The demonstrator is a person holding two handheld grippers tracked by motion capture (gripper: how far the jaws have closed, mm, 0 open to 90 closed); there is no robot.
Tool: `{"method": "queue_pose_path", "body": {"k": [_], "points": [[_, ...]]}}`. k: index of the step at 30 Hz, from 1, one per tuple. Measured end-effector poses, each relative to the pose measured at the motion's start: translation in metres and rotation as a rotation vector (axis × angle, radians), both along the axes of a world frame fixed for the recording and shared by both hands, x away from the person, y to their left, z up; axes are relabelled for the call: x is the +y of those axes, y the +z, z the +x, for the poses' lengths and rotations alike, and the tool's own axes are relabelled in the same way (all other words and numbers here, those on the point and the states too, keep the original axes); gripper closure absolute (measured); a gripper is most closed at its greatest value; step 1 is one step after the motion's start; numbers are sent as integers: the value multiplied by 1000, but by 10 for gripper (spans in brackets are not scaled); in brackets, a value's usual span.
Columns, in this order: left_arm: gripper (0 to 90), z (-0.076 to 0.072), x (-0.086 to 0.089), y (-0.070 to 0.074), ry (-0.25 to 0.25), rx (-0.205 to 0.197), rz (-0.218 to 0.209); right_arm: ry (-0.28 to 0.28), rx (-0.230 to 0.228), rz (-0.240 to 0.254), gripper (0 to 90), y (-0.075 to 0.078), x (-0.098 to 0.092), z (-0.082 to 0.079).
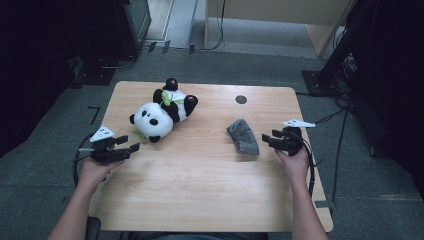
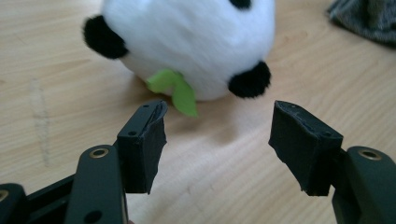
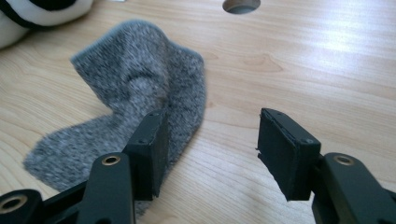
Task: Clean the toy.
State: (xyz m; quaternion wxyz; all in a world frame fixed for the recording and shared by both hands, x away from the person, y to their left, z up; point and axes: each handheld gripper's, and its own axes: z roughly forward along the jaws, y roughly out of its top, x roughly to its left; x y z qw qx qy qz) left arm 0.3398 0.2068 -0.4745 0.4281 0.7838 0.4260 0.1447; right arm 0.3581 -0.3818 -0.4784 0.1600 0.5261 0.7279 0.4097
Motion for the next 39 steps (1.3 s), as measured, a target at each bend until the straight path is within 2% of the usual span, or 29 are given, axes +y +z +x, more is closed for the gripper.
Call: {"method": "queue_pose_path", "body": {"k": [3, 5, 6, 9, 11, 15, 19, 21, 23, 24, 26, 28, 32, 39], "points": [[349, -3, -7, -5, -28, 22, 25, 0, 10, -44, 457, -9, -4, 2], [367, -5, -11, -8, -48, 6, 78, -7, 27, -49, 463, -15, -8, 2], [365, -5, -12, -10, -57, 0, 90, -11, 35, -53, 469, -17, -9, 2], [357, -4, -17, -15, -75, 27, 113, -21, 44, -78, 469, -22, -12, 2], [351, -4, -20, -18, -80, 24, 142, -29, 51, -80, 469, -25, -15, 2], [349, -1, -23, -24, -84, 49, 154, -52, 77, -101, 469, -33, -20, 2], [350, 0, -27, -29, -96, 57, 201, -84, 59, -125, 467, -36, -26, 0], [345, 0, -28, -30, -101, 59, 197, -91, 35, -138, 425, -39, -29, -1], [333, 1, -29, -32, -102, 86, 207, -86, -6, -139, 413, -43, -31, -3], [330, 0, -30, -34, -110, 71, 220, -81, -24, -144, 409, -45, -32, -4], [323, 0, -30, -35, -118, 57, 222, -83, -24, -151, 398, -45, -31, -3], [294, 0, -30, -37, -119, 49, 207, -81, -25, -159, 380, -45, -30, -3], [280, -1, -29, -39, -105, 35, 192, -94, -16, -167, 295, -45, -28, -3], [253, -2, -30, -41, -94, 19, 187, -111, -2, -173, 204, -45, -26, -2]]}}
